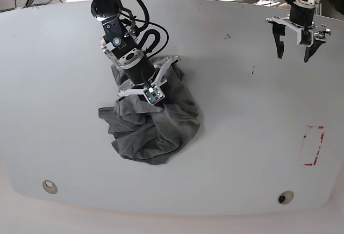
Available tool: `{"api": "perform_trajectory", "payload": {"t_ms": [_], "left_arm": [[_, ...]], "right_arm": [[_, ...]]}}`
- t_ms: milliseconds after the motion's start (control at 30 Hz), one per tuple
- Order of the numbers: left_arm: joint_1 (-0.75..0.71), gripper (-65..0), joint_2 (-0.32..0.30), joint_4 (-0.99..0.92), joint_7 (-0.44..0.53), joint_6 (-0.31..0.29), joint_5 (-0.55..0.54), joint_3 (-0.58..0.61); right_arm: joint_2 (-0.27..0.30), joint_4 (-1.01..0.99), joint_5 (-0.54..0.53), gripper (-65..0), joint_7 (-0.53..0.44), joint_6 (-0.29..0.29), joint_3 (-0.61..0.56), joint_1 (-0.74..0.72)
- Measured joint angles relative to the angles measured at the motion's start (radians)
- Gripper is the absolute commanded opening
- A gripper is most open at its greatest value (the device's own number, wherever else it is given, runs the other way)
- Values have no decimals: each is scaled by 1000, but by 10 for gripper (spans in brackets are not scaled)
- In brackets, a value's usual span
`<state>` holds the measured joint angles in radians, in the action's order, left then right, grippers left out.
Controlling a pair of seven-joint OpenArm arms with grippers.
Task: Fold the T-shirt properly
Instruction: 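Lift the gripped shirt with the right gripper and drag it outward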
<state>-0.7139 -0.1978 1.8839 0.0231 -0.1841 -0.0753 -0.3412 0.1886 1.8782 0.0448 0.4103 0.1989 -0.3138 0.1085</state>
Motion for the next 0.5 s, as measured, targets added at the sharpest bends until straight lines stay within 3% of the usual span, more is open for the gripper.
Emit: {"api": "perform_trajectory", "payload": {"t_ms": [500], "left_arm": [[21,-210,0,0,-2,-1,0,17]], "right_arm": [[28,100,-9,-644,8,1,74,-11]]}}
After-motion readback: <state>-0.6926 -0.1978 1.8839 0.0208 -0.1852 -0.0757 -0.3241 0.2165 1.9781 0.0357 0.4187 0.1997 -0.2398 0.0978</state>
